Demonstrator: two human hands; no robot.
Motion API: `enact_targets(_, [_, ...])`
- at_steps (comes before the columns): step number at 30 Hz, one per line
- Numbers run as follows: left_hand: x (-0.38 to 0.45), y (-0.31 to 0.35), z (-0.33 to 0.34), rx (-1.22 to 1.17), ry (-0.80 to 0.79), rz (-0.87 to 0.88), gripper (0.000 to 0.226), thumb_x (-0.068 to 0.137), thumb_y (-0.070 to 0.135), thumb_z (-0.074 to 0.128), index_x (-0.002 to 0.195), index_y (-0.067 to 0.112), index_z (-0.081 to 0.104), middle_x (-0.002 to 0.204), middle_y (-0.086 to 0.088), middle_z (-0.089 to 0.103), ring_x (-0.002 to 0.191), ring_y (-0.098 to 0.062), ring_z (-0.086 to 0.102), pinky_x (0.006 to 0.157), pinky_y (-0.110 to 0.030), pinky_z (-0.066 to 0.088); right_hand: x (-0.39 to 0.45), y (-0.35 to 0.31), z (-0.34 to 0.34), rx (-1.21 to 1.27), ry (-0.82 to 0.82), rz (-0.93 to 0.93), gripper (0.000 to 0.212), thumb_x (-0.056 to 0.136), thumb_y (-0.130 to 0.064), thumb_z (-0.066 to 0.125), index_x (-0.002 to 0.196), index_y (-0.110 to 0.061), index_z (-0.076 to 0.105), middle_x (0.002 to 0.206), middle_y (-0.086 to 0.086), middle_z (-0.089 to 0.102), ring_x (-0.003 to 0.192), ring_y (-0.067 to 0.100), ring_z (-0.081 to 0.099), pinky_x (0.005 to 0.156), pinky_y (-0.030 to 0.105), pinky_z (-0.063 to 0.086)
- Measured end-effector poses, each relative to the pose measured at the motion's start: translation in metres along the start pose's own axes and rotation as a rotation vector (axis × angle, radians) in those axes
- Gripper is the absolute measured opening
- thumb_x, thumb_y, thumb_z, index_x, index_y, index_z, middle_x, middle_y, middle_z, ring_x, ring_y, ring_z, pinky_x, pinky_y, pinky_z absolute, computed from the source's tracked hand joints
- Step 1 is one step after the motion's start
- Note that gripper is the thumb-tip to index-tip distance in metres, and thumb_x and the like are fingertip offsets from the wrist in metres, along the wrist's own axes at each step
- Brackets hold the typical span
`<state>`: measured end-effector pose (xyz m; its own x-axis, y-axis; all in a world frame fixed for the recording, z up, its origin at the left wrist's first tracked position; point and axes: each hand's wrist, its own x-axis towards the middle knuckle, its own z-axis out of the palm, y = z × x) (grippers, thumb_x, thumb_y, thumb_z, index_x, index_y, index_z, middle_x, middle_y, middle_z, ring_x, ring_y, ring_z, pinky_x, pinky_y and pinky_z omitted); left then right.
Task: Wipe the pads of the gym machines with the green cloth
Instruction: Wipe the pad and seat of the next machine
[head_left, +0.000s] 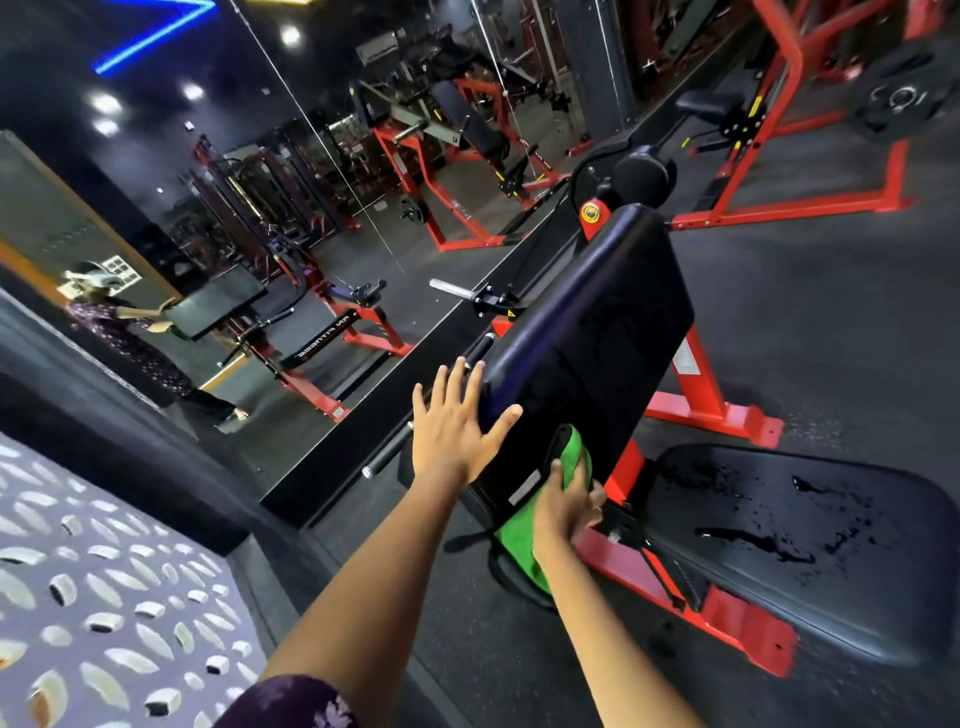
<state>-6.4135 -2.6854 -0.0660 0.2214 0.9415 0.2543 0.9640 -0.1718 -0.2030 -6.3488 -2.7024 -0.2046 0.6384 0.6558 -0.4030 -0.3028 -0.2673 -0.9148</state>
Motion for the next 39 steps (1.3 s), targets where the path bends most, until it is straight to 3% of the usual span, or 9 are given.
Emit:
enact_targets(5, [0.000,0.001,0.000,0.150,-0.026,0.141,0.092,0.073,0.074,-0.009,0.151,0.027,0.006,0.160,-0.003,0.001,0.147,-0.023,-0.003,0.115,-0.051,-0.005,-0.035,0.040,-0.007,-0.086,-0.105,-0.582,0.056,0.089,-0.045,0.051,0.133,-0.011,0.054,0.140,0.018,0.044,0.118,0.032,0.041,0.101,0.033,0.028])
enact_targets(11, [-0.003,0.002,0.000,0.236,-0.030,0.285,0.091,0.077,0.075,-0.010,0.151,0.025,0.007,0.160,-0.004,0.003,0.147,-0.026,-0.002,0.113,-0.049,-0.012,0.031,0.039,-0.013,-0.004,-0.047,0.044,0.049,0.097,-0.027,0.051,0.144,-0.019,0.039,0.145,0.025,0.031,0.129,0.044,0.033,0.107,0.043,0.026])
enact_targets(14, [-0.001,0.000,0.000,0.235,-0.034,0.317,0.095,0.077,0.076,-0.014,0.150,0.024,0.014,0.159,-0.006,0.010,0.146,-0.028,0.004,0.111,-0.048,-0.015,0.025,0.002,-0.004,-0.034,-0.091,-0.243,0.048,0.095,-0.025,0.054,0.140,-0.011,0.044,0.143,0.024,0.036,0.129,0.040,0.035,0.107,0.038,0.025])
enact_targets(18, [-0.002,0.002,0.001,0.218,-0.030,0.307,0.096,0.078,0.077,-0.014,0.149,0.022,0.019,0.158,-0.007,0.015,0.146,-0.029,0.009,0.112,-0.052,-0.010,-0.010,0.038,-0.020,-0.074,-0.216,-0.614,0.071,0.092,-0.061,0.035,0.138,-0.009,0.047,0.146,0.008,0.034,0.129,0.022,0.031,0.104,0.029,0.023])
enact_targets(25, [0.000,0.005,0.000,0.214,-0.065,0.186,0.099,0.068,0.084,-0.007,0.150,0.029,-0.002,0.159,-0.005,-0.009,0.146,-0.026,-0.013,0.111,-0.058,-0.014,0.057,0.033,-0.009,-0.038,-0.072,-0.010,0.049,0.099,-0.027,0.046,0.145,-0.015,0.035,0.152,0.016,0.028,0.134,0.042,0.030,0.110,0.043,0.017])
enact_targets(28, [0.001,0.002,0.003,0.195,-0.040,0.177,0.102,0.068,0.086,-0.008,0.151,0.028,0.000,0.159,-0.005,-0.007,0.146,-0.026,-0.012,0.112,-0.058,-0.013,0.041,0.025,-0.007,-0.058,-0.081,-0.264,0.054,0.096,-0.033,0.048,0.142,-0.004,0.039,0.149,0.019,0.033,0.136,0.039,0.030,0.109,0.039,0.019])
enact_targets(31, [0.001,0.001,0.004,0.183,-0.029,0.185,0.100,0.070,0.086,-0.002,0.151,0.027,0.002,0.159,-0.004,-0.006,0.146,-0.025,-0.011,0.112,-0.056,-0.012,0.012,0.061,-0.020,-0.101,-0.211,-0.578,0.073,0.089,-0.058,0.037,0.140,-0.006,0.040,0.149,0.004,0.029,0.135,0.013,0.026,0.107,0.023,0.016])
enact_targets(36, [0.000,0.004,0.001,0.159,-0.044,0.166,0.099,0.070,0.086,0.003,0.150,0.027,-0.004,0.159,-0.003,-0.011,0.145,-0.024,-0.015,0.112,-0.053,-0.014,0.069,0.043,-0.011,-0.016,-0.089,-0.210,0.050,0.094,-0.027,0.051,0.138,-0.004,0.045,0.144,0.021,0.041,0.133,0.035,0.039,0.109,0.034,0.024])
enact_targets(39, [0.000,0.003,-0.001,0.142,-0.036,0.156,0.098,0.071,0.085,0.005,0.150,0.028,-0.005,0.159,-0.003,-0.012,0.145,-0.023,-0.015,0.112,-0.051,-0.014,0.077,-0.012,0.003,-0.020,-0.074,-0.282,0.048,0.094,-0.024,0.052,0.136,-0.002,0.047,0.141,0.025,0.043,0.131,0.039,0.039,0.108,0.041,0.026])
